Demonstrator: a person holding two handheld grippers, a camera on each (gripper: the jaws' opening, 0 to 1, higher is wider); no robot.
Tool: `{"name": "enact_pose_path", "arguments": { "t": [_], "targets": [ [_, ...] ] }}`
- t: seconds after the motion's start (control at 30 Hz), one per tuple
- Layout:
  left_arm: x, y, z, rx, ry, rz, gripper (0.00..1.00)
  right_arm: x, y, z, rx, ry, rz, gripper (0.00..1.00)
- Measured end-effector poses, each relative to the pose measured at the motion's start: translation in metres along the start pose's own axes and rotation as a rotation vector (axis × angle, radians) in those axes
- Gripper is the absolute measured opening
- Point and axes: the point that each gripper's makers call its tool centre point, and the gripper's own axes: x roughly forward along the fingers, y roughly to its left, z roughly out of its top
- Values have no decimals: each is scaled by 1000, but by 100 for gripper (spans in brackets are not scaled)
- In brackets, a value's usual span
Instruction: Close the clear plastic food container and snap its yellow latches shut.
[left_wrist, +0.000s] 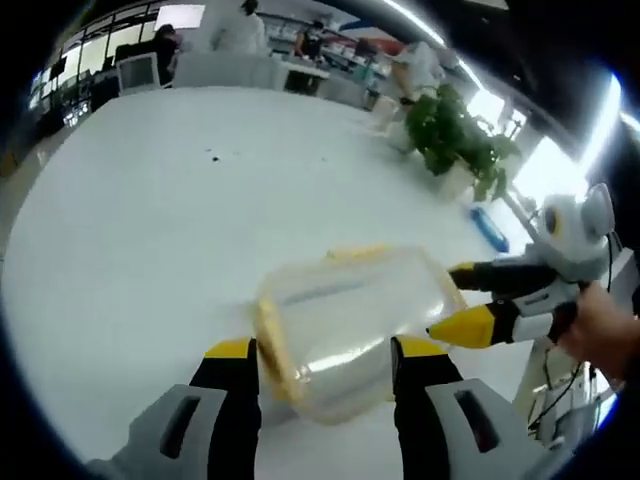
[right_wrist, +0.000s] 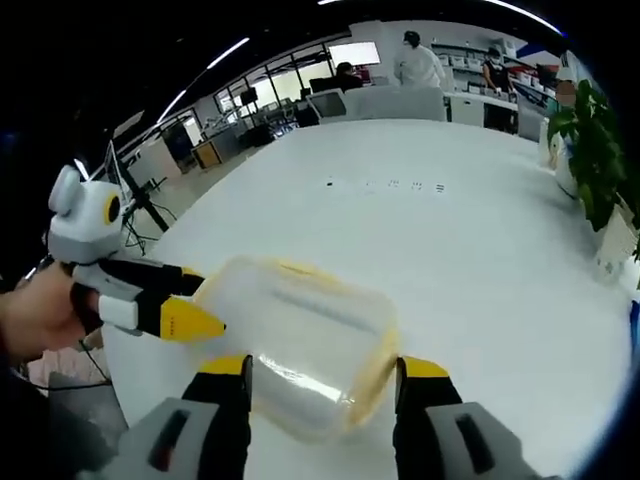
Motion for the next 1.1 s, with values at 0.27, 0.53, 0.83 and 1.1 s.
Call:
{"name": "enact_pose_path", "arguments": {
  "t": [0.27, 0.53, 0.83, 1.1],
  "targets": [
    [9, -2, 3, -81, -67, 1, 46, 4, 4, 4, 43, -52, -22, 52],
    [6, -3, -4, -51, -36, 1, 46, 1, 4, 8, 62, -66, -34, 49],
    [3, -3, -4, -45, -35, 2, 46, -2, 5, 3, 62, -80, -40, 50],
    [1, -3, -4, -44, -53, -2, 46, -1, 5, 1, 71, -83, -47, 50]
  ]
}}
